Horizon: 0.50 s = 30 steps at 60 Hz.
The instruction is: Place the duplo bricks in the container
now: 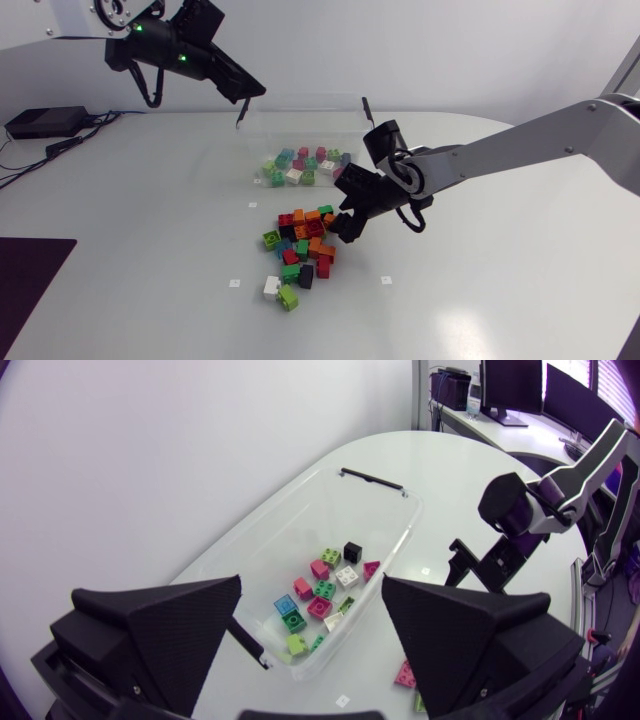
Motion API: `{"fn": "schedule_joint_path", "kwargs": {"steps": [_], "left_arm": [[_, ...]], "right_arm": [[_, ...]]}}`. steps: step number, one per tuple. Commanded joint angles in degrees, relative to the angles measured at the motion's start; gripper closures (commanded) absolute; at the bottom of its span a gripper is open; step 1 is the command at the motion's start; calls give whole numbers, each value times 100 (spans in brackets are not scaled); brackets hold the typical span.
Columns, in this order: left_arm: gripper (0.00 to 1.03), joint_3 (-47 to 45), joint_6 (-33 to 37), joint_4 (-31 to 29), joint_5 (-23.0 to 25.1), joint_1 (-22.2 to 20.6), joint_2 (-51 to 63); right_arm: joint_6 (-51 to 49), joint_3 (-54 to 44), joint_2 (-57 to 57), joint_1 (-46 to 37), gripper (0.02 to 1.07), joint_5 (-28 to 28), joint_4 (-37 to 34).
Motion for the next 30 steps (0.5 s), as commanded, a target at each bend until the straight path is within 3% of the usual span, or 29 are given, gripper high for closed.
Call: {"fn": "schedule_joint_path", "kwargs": {"steps": [1,15,26,30], "left_arm": [[5,-454,229,-72,11,93,-324],[5,-1333,660,-292,-7,321,-1053],[5,-2062,1082,-486,-59,391,-1379],[5,-2361,1266,-512,-121,365,-1440]], "right_arm": [[-128,161,251,-40,35,19,8],[-145,266,427,-40,54,11,-1],[-154,292,506,21,57,-7,-1],[-163,310,541,30,63,-7,-1]]}}
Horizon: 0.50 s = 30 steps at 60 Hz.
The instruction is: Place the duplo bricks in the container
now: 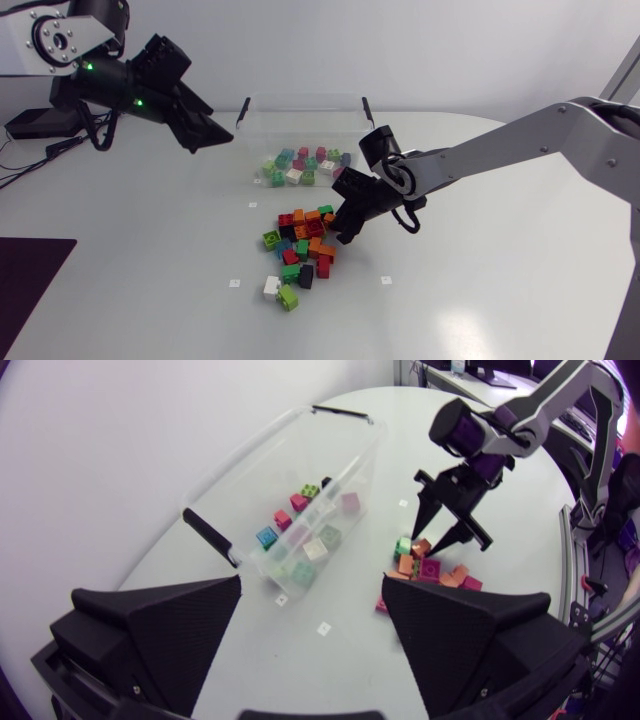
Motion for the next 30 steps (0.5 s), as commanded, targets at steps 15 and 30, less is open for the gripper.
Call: {"fn": "schedule_joint_path", "kwargs": {"steps": [15,30], "left_arm": [[5,-1295,790,-92,-308,-312,-116],[5,-1761,764,277,-756,-822,464]], "right_arm": [[-231,32,194,102,89,-31,-51],[-258,-320,-316,76,91,-58,-78]]}}
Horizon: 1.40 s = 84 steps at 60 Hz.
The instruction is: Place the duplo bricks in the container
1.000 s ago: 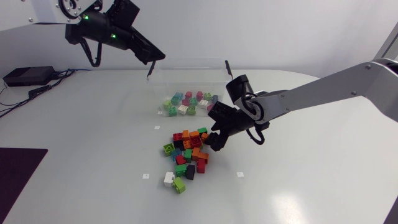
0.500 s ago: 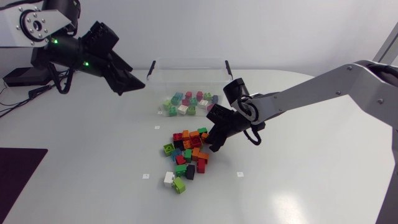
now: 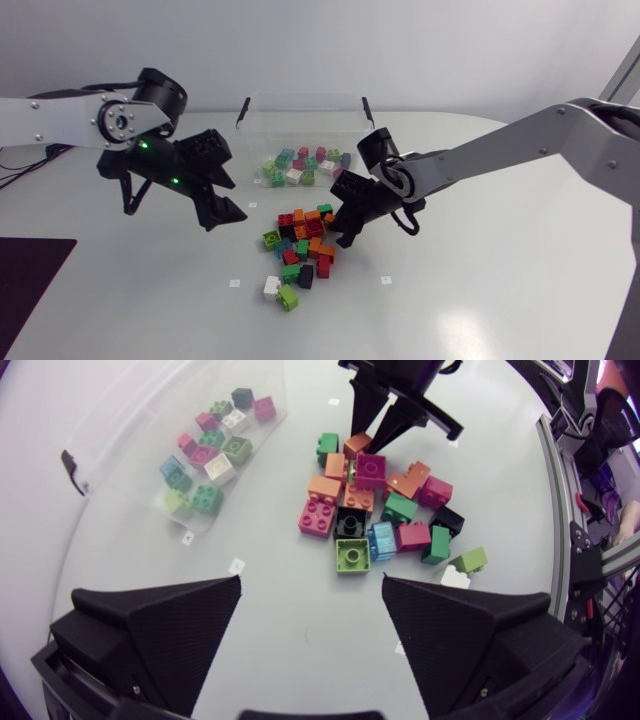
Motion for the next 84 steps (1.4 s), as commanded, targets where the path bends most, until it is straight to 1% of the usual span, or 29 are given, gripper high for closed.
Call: {"fn": "schedule_joint_path", "kwargs": {"steps": [1,5,15,27,43,57,69,84], "left_arm": [[5,-224,113,157,-90,-120,362],[5,-251,104,289,-239,-226,643],[5,-233,42,491,-371,-340,1092],[5,-215,16,658,-415,-525,1390],[5,-180,16,851,-424,-630,1672],[5,-136,-19,1221,-441,-630,1795],[5,-13,-19,1273,-441,-709,1970],[6,154,-46,1449,-424,-885,2278]], "right_arm": [[-115,-256,-303,6,91,-34,-69],[-115,-353,-488,6,91,-34,-69],[-107,-582,-997,-29,91,-42,-130],[-80,-652,-1577,-152,91,-130,-324],[-36,-617,-2114,-398,91,-271,-543],[-10,-344,-2492,-548,91,-411,-869],[52,51,-2659,-706,91,-499,-1097],[236,350,-2544,-794,91,-534,-965]]}}
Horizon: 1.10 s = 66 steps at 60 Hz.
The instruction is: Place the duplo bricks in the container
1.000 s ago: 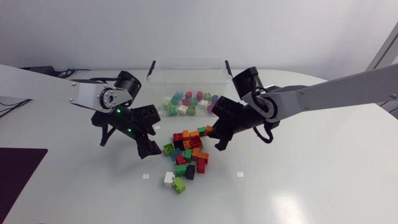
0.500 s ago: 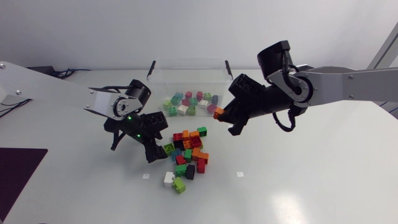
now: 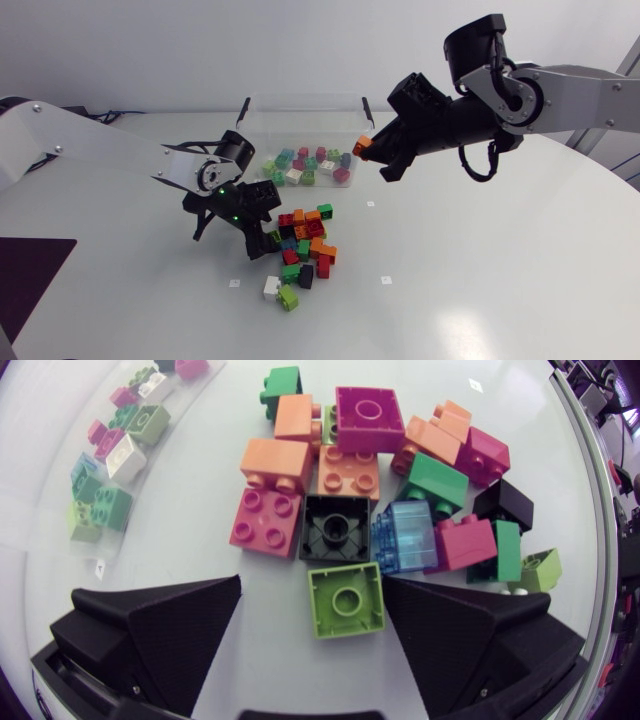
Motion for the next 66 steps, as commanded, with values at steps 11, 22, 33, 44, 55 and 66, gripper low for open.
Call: {"fn": "schedule_joint_path", "kwargs": {"steps": [11,22,33,44,55,66], "left_arm": [[34,93,-13,72,-39,-210,370],[73,119,31,-60,-48,-175,318],[74,-4,172,-332,-48,-61,-60],[74,-30,268,-640,-48,80,-676],[74,75,312,-903,-30,264,-1291],[74,242,383,-1193,49,405,-1642]], "right_arm": [[406,500,393,-110,91,-119,374],[573,984,850,-128,91,-119,515],[740,1423,1333,-172,91,-93,805],[837,1924,1834,-189,91,-67,866],[880,2302,2186,-145,91,-14,866],[898,2592,2494,-57,91,56,866]]}}
